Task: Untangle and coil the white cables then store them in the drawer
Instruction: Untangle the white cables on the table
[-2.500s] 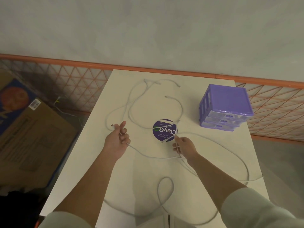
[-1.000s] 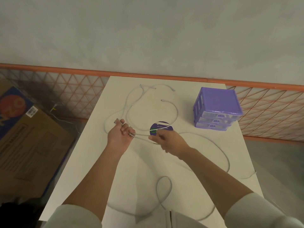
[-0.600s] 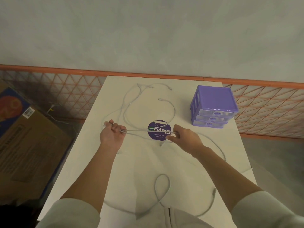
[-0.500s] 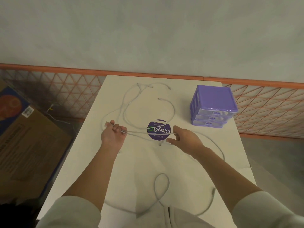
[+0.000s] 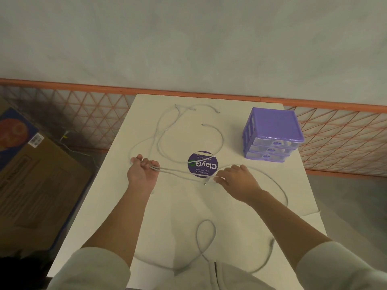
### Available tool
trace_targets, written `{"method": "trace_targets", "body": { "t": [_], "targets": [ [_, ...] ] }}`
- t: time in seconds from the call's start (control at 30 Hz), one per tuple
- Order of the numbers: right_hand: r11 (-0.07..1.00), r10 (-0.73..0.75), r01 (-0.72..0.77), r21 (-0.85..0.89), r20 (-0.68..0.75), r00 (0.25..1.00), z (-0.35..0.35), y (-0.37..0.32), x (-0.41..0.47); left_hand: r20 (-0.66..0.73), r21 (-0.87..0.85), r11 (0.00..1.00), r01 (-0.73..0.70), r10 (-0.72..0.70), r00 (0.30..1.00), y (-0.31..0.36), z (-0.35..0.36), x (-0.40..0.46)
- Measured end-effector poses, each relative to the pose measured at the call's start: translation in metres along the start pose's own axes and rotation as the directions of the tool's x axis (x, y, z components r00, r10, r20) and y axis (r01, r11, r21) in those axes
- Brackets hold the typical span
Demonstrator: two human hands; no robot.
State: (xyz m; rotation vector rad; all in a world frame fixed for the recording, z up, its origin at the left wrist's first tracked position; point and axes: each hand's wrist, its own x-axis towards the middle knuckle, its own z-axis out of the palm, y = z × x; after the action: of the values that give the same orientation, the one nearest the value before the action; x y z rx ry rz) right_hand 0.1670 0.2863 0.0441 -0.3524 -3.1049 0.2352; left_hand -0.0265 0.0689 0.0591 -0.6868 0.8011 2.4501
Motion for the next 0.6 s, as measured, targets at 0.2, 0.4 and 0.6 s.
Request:
{"method": "trace_targets", "body": {
  "t": [0.2,0.4,0.6],
  "targets": [
    [0.997,0.047,-0.046,0.069,-0.007,0.999,-0.014,0.003,0.011,-0.004,0.016,1.0,-0.005,0.005,1.0,-0.001,0.0,0.0],
    [0.73,0.291,-0.5,0.465,0.451,0.844,-0.015,0.0,-0.003,-0.009,-0.024,0.999,-0.037,0.037,0.999,0.007,0.0,0.005],
    [0.55,0.523,-0.66,0.513,0.404,0.75,-0.011,0.028,-0.025,-0.065,0.173,0.982,-0.081,0.094,0.993,0.023,-0.006,0.011]
  ]
}}
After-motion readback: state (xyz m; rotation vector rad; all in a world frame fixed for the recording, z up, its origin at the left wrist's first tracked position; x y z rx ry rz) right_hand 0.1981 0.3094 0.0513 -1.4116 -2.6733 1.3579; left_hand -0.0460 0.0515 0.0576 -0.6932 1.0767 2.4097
